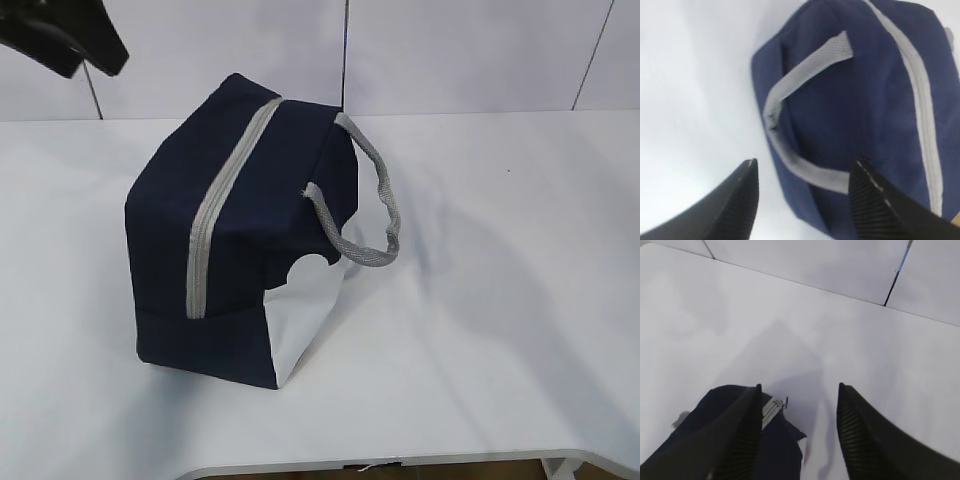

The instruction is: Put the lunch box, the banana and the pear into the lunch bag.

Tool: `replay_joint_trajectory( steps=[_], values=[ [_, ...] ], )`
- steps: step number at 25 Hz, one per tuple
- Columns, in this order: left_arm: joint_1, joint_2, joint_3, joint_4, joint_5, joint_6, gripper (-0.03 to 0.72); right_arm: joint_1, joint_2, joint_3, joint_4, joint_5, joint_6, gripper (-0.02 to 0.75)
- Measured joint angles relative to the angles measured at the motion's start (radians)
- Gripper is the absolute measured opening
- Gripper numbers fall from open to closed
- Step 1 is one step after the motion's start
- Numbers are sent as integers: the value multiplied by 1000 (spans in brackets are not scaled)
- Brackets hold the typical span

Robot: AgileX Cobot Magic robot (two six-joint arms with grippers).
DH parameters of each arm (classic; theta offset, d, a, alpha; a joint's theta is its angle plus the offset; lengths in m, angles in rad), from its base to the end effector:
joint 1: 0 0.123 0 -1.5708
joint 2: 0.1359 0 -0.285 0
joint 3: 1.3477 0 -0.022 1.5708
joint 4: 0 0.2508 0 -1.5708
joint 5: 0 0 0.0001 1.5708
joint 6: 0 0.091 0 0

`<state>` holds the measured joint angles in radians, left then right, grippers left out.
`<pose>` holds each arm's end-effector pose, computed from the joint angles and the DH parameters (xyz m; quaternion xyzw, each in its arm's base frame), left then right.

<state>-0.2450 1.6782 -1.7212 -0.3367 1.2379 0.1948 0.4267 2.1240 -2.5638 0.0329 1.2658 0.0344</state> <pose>0.3369 -0.1135 0.3773 0.1928 0.9401 -0.1723 0.2220 0.4122 0.1905 0.4268 -0.1800 0.8967 0.1082 0.3896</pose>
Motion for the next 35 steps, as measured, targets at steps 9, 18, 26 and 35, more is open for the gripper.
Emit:
replay_joint_trajectory(
  steps=[9,18,26,35],
  values=[
    [0,-257,153,119,11,-25,417,0,-373,488,-5,0,-34,408],
    [0,-510,339,126,14,-25,358,0,-747,906,-33,0,-58,408],
    [0,-677,400,126,17,-25,347,0,-1009,1180,-44,0,-166,408],
    [0,-968,600,126,-34,-25,326,0,-1365,1389,46,0,-173,408]
  ],
)
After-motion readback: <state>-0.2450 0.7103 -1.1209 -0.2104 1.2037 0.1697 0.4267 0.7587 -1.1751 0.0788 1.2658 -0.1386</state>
